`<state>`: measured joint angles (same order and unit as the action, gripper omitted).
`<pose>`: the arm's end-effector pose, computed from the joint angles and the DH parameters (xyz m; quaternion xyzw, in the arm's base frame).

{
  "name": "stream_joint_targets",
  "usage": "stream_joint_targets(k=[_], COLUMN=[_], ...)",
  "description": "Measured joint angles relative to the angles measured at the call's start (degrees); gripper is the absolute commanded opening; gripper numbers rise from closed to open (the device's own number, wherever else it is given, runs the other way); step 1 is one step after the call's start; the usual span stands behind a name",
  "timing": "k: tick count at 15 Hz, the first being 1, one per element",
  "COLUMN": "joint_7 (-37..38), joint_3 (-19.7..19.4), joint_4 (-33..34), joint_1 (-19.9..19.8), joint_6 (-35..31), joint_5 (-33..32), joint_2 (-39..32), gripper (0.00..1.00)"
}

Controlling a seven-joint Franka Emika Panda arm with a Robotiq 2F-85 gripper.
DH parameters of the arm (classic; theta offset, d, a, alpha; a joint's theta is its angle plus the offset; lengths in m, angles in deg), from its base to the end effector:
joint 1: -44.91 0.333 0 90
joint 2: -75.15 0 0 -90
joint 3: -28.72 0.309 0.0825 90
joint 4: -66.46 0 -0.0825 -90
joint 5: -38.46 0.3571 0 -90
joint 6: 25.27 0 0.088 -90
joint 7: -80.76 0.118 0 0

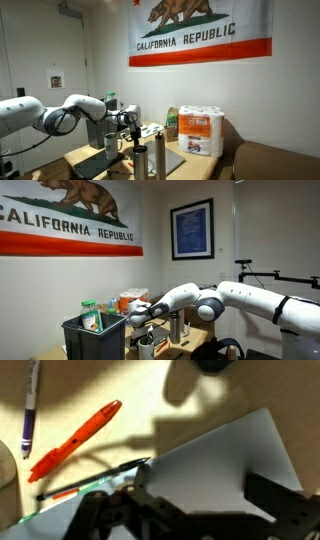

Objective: Close the laptop

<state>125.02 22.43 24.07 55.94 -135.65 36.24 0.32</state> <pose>0.7430 0.0965 0.1193 0.9514 -0.2940 -0.0210 0.0897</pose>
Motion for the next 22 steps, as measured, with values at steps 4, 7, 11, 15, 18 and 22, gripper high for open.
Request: stream_joint_targets(k=[4, 7, 11, 15, 18, 22], joint_7=[0.15, 0.15, 0.14, 0.15, 0.21, 0.23], joint_3=[-0.3, -0.31, -0.32, -0.57, -0.81, -0.81], joint_4=[2.74, 5.49, 8.29, 10.15, 10.71, 10.87], joint_1=[0.01, 0.3, 1.38, 2.75, 3.68, 4.39], joint_6=[0.66, 6.34, 15.56, 23.56, 29.52, 37.44], joint_5=[0.0, 0.0, 0.0, -0.13, -0.16, -0.15], joint_2=[-0.15, 0.38, 2.99, 7.31, 10.62, 14.15], gripper=[1.0, 1.0, 1.0, 1.0, 1.0, 1.0])
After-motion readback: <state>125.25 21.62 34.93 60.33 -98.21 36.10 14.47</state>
